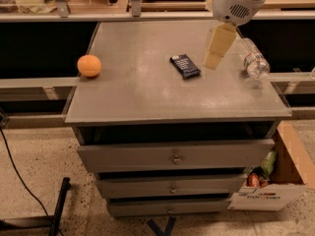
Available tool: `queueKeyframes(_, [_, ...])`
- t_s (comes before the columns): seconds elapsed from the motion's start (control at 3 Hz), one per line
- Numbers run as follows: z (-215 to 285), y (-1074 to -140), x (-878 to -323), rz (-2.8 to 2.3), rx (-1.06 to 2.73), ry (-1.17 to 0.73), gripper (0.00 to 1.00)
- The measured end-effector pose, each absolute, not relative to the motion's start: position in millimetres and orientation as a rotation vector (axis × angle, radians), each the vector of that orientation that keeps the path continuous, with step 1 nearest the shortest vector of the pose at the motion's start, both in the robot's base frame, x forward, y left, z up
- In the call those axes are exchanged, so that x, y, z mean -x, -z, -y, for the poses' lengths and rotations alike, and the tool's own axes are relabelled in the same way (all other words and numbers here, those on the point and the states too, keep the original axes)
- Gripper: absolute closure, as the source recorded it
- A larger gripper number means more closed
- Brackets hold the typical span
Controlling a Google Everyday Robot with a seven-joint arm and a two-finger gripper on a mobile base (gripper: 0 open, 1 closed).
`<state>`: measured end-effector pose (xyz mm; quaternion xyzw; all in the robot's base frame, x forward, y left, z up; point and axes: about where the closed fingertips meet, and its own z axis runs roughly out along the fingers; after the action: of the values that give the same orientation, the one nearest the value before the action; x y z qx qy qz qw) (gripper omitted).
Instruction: Move rxbar blueberry near orange
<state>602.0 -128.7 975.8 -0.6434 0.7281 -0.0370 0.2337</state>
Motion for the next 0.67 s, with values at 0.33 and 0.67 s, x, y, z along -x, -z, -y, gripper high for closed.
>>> queueKeyframes(0.33, [121, -959, -633, -2.046, 1.712, 0.063, 0.0])
queueKeyframes(0.67, [117, -941, -660, -2.106, 1.648, 0.015, 0.0])
